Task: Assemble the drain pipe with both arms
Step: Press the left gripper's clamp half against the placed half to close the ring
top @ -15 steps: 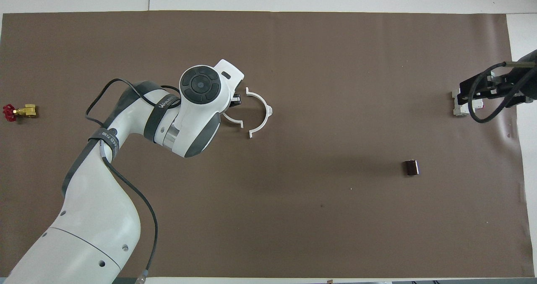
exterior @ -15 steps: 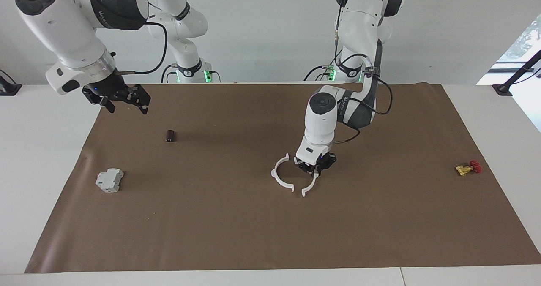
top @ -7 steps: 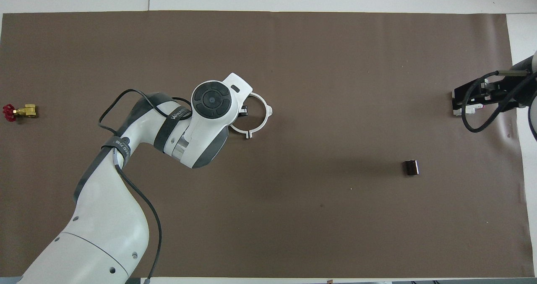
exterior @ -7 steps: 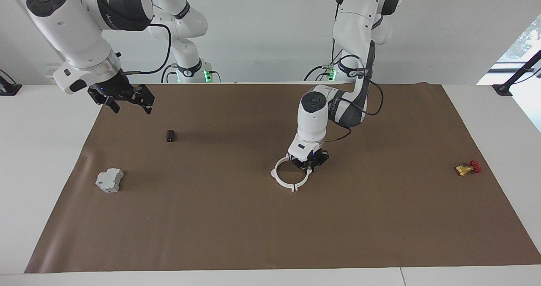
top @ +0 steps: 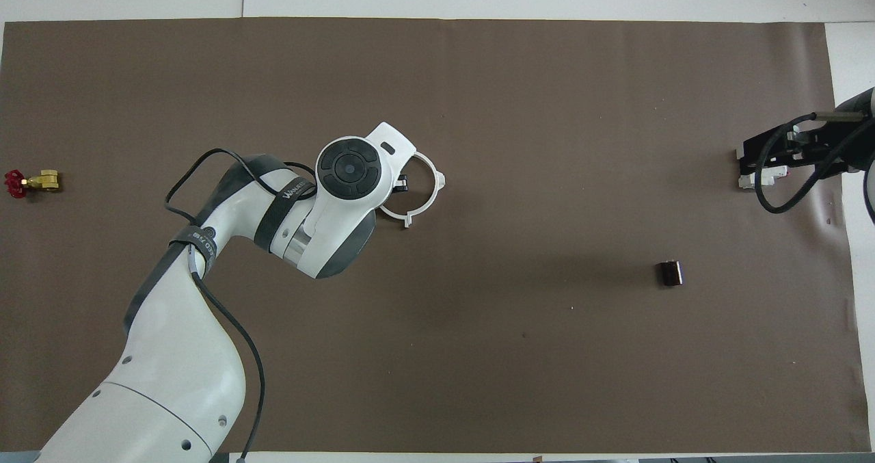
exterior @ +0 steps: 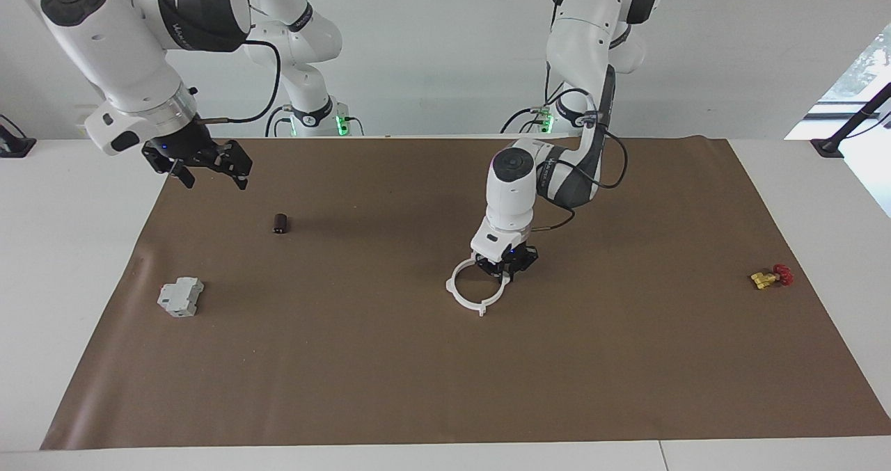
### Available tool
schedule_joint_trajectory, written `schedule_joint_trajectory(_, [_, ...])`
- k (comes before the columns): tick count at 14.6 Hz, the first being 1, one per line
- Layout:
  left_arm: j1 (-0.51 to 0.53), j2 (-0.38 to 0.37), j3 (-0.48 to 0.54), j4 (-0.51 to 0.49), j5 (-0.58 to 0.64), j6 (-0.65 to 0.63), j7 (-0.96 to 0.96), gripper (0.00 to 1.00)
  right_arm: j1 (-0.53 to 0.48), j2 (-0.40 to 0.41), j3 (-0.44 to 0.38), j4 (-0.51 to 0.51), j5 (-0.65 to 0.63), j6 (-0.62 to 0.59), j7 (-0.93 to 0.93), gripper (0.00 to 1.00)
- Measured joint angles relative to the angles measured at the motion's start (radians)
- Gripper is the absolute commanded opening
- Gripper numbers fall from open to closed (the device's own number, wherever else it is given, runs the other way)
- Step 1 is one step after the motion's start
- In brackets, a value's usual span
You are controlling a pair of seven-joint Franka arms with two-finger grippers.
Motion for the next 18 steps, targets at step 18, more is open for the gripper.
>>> schedule_joint_trajectory(18, [0.003, 0.0, 0.009, -0.008, 0.001, 0.039, 0.0, 0.0, -0.005, 0.0, 0.001, -0.001, 0.0, 0.015, 0.0, 1.0])
